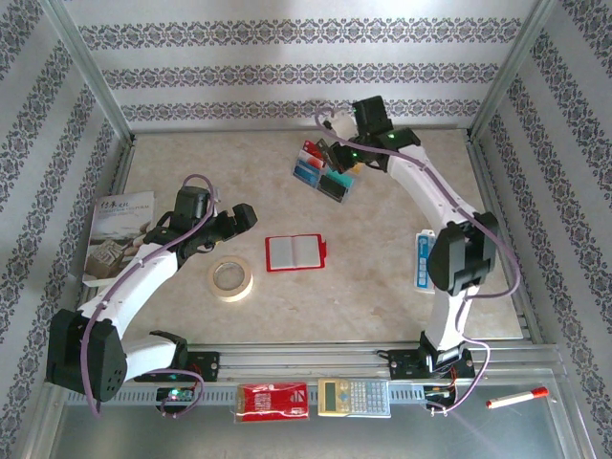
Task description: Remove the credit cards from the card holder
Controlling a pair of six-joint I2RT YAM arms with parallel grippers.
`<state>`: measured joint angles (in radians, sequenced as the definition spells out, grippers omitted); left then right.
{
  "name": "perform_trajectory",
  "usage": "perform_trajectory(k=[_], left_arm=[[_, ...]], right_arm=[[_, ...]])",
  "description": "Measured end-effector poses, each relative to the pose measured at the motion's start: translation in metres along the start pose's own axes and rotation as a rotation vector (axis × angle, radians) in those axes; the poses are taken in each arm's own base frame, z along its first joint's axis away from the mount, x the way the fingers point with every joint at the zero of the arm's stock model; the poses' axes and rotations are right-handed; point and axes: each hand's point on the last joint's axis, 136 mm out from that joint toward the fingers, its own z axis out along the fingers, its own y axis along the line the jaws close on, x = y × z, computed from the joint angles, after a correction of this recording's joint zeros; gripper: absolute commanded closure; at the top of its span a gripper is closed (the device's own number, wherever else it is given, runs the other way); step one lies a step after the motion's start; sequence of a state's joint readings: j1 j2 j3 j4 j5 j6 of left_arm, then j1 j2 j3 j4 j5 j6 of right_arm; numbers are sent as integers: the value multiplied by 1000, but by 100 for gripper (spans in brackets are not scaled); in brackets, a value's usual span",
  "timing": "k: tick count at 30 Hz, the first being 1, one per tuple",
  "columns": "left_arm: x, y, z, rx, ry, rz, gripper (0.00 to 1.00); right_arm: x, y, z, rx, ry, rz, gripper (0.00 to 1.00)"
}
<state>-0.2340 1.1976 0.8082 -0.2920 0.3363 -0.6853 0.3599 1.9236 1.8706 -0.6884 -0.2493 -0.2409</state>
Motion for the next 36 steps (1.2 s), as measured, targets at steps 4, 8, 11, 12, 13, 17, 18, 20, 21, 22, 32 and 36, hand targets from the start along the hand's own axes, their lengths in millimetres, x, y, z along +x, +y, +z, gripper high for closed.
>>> perform_trajectory(k=[4, 8, 11, 12, 13, 17, 18, 20, 21, 22, 32, 36], left_arm=[[0, 0, 0, 0, 0, 0, 0], [0, 0, 0, 0, 1, 0, 0], [0, 0, 0, -1, 1, 0, 0], [0, 0, 0, -1, 1, -1, 0], [0, 0, 0, -2, 2, -1, 0], [1, 1, 0, -5, 5, -2, 0], [1, 1, 0, -5, 6, -2, 0], [1, 1, 0, -5, 6, -2, 0], [1, 1, 0, -6, 6, -2, 0], [1, 1, 0, -6, 6, -3, 0], [3, 2, 2, -7, 15, -5, 0], [4, 4, 4, -10, 24, -7, 0]], right_arm=[[11, -4, 26, 15, 105, -81, 100], [33, -12, 52, 29, 221, -135, 100], [50, -17, 66, 34, 291, -165, 100], [56, -19, 69, 38, 316, -176, 100], [61, -20, 72, 40, 336, -184, 100], [67, -28, 81, 65, 375, -214, 100], [68, -30, 83, 69, 381, -218, 100], [70, -32, 87, 72, 391, -226, 100], [72, -33, 90, 73, 396, -228, 100], [73, -33, 92, 72, 400, -228, 100], [83, -33, 101, 59, 429, -226, 100], [85, -33, 105, 57, 434, -225, 99]])
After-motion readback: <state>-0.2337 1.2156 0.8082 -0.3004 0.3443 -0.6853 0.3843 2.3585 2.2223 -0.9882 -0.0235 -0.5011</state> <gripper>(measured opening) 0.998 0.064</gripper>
